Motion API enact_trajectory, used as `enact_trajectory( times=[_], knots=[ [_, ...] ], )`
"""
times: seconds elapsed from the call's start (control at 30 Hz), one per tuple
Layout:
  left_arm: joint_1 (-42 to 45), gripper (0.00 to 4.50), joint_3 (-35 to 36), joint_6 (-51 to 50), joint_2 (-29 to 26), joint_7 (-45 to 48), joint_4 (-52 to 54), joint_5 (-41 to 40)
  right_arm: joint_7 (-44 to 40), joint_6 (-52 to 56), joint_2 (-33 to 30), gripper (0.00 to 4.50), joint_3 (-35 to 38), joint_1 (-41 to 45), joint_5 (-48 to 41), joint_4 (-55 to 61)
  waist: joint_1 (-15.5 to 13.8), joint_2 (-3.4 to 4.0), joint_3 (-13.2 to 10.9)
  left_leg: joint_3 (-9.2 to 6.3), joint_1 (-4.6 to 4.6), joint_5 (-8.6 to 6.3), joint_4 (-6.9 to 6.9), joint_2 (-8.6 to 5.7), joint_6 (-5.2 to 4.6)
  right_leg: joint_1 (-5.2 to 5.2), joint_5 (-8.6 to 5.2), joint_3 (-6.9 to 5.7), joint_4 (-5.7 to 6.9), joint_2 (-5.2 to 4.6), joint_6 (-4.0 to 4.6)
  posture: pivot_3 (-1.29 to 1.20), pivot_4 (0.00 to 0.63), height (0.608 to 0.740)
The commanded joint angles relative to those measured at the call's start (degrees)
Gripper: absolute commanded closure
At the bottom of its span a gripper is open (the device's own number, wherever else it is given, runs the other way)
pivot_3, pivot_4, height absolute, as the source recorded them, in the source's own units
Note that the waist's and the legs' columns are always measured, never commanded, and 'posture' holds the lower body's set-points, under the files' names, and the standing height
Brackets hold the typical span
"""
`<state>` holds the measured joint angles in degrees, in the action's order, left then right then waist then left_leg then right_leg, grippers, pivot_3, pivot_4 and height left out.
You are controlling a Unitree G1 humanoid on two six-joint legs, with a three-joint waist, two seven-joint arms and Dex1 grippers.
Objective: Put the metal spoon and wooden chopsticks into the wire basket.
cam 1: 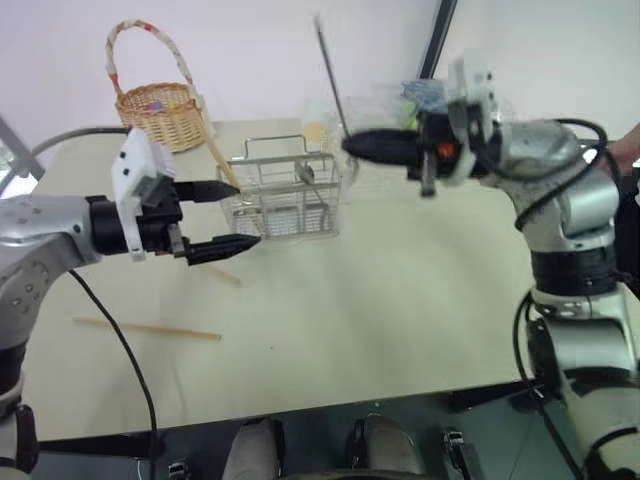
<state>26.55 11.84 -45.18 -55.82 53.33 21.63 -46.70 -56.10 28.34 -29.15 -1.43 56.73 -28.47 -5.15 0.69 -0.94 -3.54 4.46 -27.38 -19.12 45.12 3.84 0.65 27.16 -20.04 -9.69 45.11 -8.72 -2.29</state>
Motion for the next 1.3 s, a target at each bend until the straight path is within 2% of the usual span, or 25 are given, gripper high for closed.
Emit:
enact_trajectory(
  times=[0.03, 0.13, 0.3, 0.6, 0.7, 0.8, 0.87, 0.93, 1.13, 1.23, 1.3],
  knots=[
    [2.13, 0.00, -0.07, 1.43, 0.67, -0.13, -0.28, 0.95, 8.85, -3.85, 3.35, 4.43, 1.48, 3.36, 5.17, -6.53, -0.08, 0.00, -0.01, 0.04, -0.04, 0.05, 0.00, -0.01, 0.09, 0.00, 0.01, 0.00, 0.04, 0.02, -0.02, 0.00, 0.150, 0.620],
    [3.45, 0.00, 0.00, 1.62, 1.60, -0.98, -0.96, 1.32, 12.49, -7.75, 6.21, 4.43, 1.51, 5.37, 8.07, -12.64, 0.02, 0.03, -0.02, 0.22, -0.09, 0.10, 0.03, -0.02, 0.18, 0.02, 0.02, 0.04, 0.16, 0.01, -0.03, 0.00, 0.150, 0.620],
    [6.87, 0.00, 1.06, 1.54, 4.16, -5.02, -3.05, 2.06, 13.80, -12.72, 9.61, 4.43, 1.07, 7.12, 10.80, -21.20, 0.38, 0.01, -0.01, 0.43, -0.14, 0.10, 0.04, -0.06, 0.18, 0.06, 0.05, 0.05, 0.39, -0.01, -0.07, 0.00, 0.150, 0.620],
    [8.08, 0.00, 2.08, 1.33, 5.49, -9.21, -3.18, 2.78, 13.14, -11.90, 13.29, 4.43, 1.20, 6.01, 10.67, -24.62, 0.57, -0.03, 0.01, 0.18, -0.14, 0.10, 0.05, 0.01, 0.17, 0.16, 0.03, 0.06, 0.98, 0.10, -0.08, 0.00, 0.150, 0.620],
    [8.55, 0.00, 2.31, 1.12, 5.54, -9.74, -3.32, 2.45, 12.84, -9.94, 14.08, 3.48, 1.31, 5.02, 9.93, -23.46, 0.56, 0.03, -0.03, 0.08, -0.11, 0.10, 0.05, 0.02, 0.17, 0.17, 0.03, 0.06, 0.96, 0.13, -0.08, 0.00, 0.150, 0.620],
    [8.79, 0.00, 2.38, 1.10, 5.51, -9.89, -3.51, 2.32, 12.95, -8.40, 14.63, 2.03, 1.70, 4.41, 9.50, -22.24, 0.50, 0.05, -0.04, 0.13, -0.10, 0.10, 0.05, 0.01, 0.16, 0.18, 0.02, 0.06, 0.93, 0.13, -0.08, 0.00, 0.150, 0.620],
    [8.89, 0.00, 2.33, 1.24, 5.59, -9.91, -3.77, 2.39, 13.81, -8.12, 14.74, 0.88, 1.93, 4.18, 9.72, -21.60, 0.46, 0.06, -0.05, 0.13, -0.08, 0.10, 0.06, 0.01, 0.17, 0.28, 0.03, 0.05, 0.89, 0.11, -0.07, 0.00, 0.150, 0.620],
    [9.07, 0.00, 2.24, 1.42, 5.70, -9.86, -4.14, 2.50, 14.97, -8.07, 14.74, 0.04, 2.10, 4.19, 10.11, -21.36, 0.38, 0.06, -0.05, 0.13, -0.08, 0.10, 0.06, 0.01, 0.17, 0.25, 0.03, 0.05, 0.88, 0.13, -0.07, 0.00, 0.150, 0.620],
    [9.81, 0.00, 2.33, 1.57, 6.14, -10.62, -5.09, 2.86, 16.78, -6.97, 12.61, 0.04, 2.79, 4.47, 10.11, -18.61, 0.39, 0.08, -0.05, 0.16, -0.12, 0.10, 0.06, -0.01, 0.17, 0.20, 0.03, 0.05, 0.90, 0.10, -0.07, 0.00, 0.150, 0.620],
    [10.68, 0.00, 4.15, 0.87, 6.84, -15.68, -6.52, 4.24, 15.05, -6.49, 8.88, 0.04, 3.97, 4.43, 9.32, -13.41, 0.28, 0.09, -0.07, 0.18, -0.14, 0.10, 0.05, -0.01, 0.17, 0.18, 0.03, 0.05, 0.91, 0.09, -0.07, 0.00, 0.150, 0.620],
    [12.30, 0.00, 5.48, -1.94, 7.59, -22.59, -8.50, 5.75, 12.24, -5.71, 5.58, 0.04, 4.89, 4.07, 7.70, -9.11, 0.15, 0.11, -0.08, 0.17, -0.18, 0.10, 0.02, -0.01, 0.17, 0.15, 0.03, 0.06, 0.91, 0.10, -0.08, 0.00, 0.150, 0.620]
  ],
)
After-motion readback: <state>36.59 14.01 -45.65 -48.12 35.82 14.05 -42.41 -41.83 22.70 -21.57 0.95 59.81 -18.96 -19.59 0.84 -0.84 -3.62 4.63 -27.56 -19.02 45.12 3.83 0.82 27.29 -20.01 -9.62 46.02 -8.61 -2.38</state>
